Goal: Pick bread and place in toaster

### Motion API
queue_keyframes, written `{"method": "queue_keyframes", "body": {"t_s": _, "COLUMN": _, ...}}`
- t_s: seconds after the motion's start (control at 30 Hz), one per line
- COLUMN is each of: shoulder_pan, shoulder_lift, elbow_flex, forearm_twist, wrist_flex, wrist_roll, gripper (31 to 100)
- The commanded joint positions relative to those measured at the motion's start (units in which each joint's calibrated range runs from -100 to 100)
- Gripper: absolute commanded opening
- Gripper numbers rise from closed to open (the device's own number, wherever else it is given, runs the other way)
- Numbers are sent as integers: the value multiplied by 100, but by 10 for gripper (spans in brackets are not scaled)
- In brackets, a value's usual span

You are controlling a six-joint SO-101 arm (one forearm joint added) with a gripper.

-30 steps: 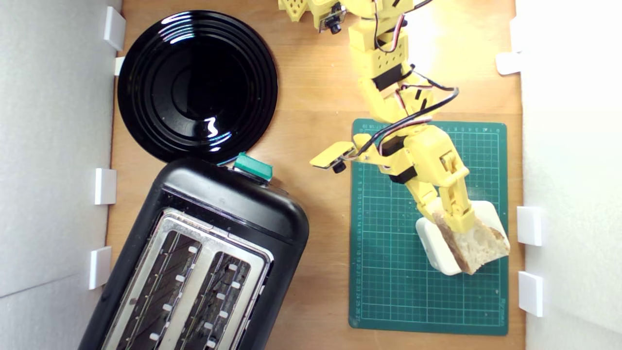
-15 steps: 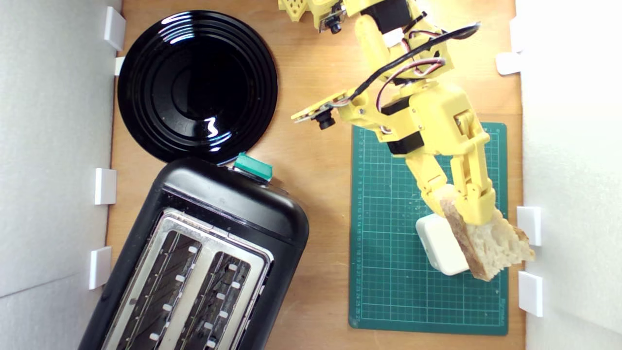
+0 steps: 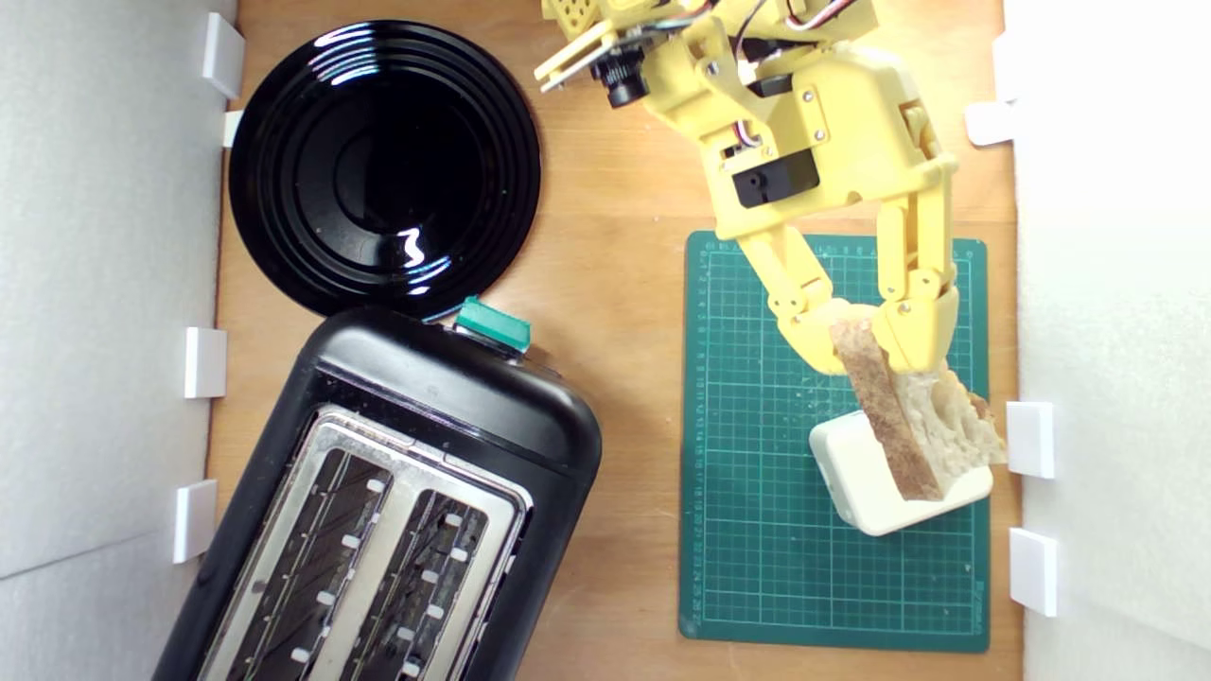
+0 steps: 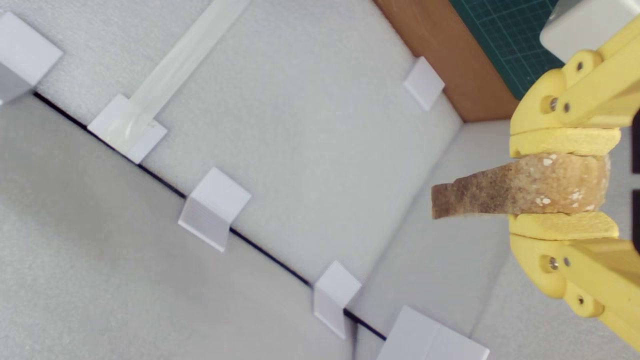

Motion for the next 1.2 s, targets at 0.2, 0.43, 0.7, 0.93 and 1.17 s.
{"method": "queue_keyframes", "body": {"t_s": 0.2, "shoulder_pan": 754, "shoulder_lift": -206, "elbow_flex": -2613, "forearm_twist": -192, "wrist_flex": 1636, "wrist_roll": 933, "gripper": 586}}
{"method": "queue_keyframes", "body": {"t_s": 0.43, "shoulder_pan": 1415, "shoulder_lift": -148, "elbow_flex": -3721, "forearm_twist": -183, "wrist_flex": 2600, "wrist_roll": 1670, "gripper": 586}}
{"method": "queue_keyframes", "body": {"t_s": 0.7, "shoulder_pan": 2196, "shoulder_lift": -140, "elbow_flex": -3948, "forearm_twist": -183, "wrist_flex": 2873, "wrist_roll": 2277, "gripper": 586}}
{"method": "queue_keyframes", "body": {"t_s": 0.93, "shoulder_pan": 2873, "shoulder_lift": -131, "elbow_flex": -4202, "forearm_twist": -173, "wrist_flex": 2873, "wrist_roll": 2528, "gripper": 586}}
{"method": "queue_keyframes", "body": {"t_s": 1.17, "shoulder_pan": 3163, "shoulder_lift": 35, "elbow_flex": -4202, "forearm_twist": 534, "wrist_flex": 2890, "wrist_roll": 2690, "gripper": 586}}
